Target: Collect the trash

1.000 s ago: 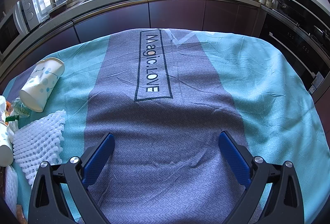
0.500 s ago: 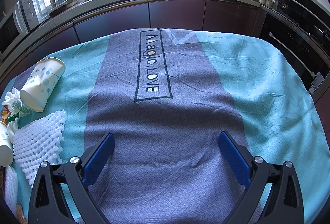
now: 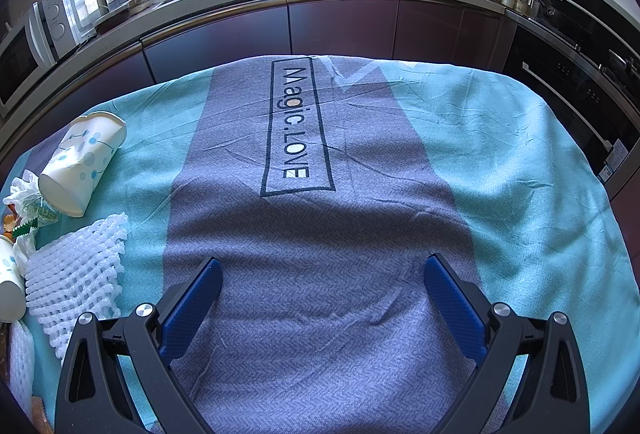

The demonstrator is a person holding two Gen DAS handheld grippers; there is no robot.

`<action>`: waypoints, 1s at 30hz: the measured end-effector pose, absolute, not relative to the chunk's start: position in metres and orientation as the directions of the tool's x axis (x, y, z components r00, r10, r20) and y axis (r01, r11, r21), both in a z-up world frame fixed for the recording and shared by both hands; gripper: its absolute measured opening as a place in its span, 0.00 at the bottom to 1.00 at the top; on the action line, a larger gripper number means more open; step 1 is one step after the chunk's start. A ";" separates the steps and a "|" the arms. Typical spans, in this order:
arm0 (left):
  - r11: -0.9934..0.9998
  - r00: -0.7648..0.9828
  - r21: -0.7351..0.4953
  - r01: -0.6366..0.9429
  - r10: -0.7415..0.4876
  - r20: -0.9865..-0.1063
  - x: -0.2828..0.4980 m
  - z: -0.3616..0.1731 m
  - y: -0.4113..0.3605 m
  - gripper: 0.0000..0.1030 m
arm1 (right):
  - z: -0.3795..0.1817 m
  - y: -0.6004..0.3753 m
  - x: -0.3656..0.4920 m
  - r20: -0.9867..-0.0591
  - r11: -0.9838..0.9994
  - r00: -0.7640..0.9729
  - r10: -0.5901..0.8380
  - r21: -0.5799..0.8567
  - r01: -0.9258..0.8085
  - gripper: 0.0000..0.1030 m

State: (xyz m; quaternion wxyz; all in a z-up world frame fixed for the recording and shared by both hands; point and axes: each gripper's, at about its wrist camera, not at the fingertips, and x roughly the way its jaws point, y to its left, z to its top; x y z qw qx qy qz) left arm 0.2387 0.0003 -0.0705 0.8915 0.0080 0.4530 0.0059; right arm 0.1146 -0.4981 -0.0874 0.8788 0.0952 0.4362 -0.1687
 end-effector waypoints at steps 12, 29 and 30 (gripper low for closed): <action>1.000 0.590 0.020 -0.003 0.018 -0.807 0.239 -0.070 0.000 0.96 | -0.087 -0.498 0.115 -0.799 0.925 0.563 -0.213 0.020 0.380 0.95; 1.000 0.589 0.017 -0.009 0.019 -0.808 0.238 -0.071 0.001 0.96 | -0.086 -0.496 0.117 -0.800 0.903 0.549 -0.242 0.021 0.429 0.95; 1.000 0.589 0.020 -0.011 0.023 -0.808 0.238 -0.070 0.001 0.96 | -0.086 -0.495 0.117 -0.803 0.893 0.539 -0.254 0.019 0.449 0.95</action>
